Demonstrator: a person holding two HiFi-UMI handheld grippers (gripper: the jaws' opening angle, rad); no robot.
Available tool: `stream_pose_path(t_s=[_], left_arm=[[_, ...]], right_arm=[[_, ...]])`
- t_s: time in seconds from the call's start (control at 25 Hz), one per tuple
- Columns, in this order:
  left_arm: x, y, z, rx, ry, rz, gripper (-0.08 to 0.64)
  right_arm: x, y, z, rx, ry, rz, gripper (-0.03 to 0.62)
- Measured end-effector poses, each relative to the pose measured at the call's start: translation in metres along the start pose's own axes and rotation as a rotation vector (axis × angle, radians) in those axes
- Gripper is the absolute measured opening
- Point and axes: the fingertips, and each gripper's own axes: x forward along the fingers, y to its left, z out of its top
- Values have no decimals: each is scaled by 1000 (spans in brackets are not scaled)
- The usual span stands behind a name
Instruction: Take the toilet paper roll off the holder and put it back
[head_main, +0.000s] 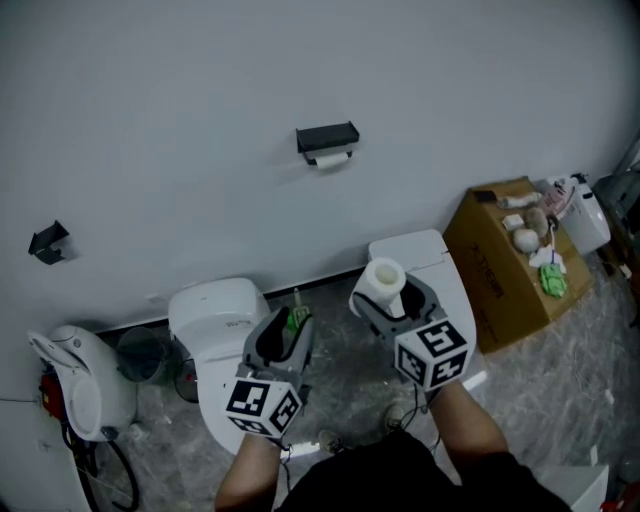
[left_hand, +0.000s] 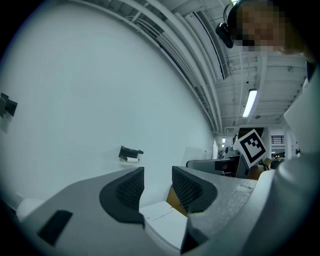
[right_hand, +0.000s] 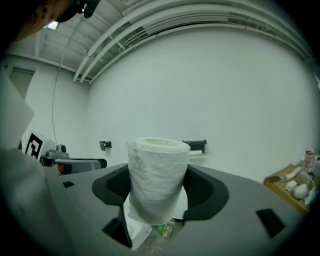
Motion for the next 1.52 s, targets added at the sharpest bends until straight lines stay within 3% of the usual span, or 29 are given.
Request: stream_pose_path(t_s=[0.32,0.84,1.52], left_arm=[[15,-55,-1,15,-5,9,163],[56,-175,-21,76,30,80,163],[75,-249,-50,83,24,136,163]], right_arm=[[-45,-35,8,0,-29,14,305],[-122,-123,-2,42,-60,110,305],[-175,-172,-26,46,-54,176,305]])
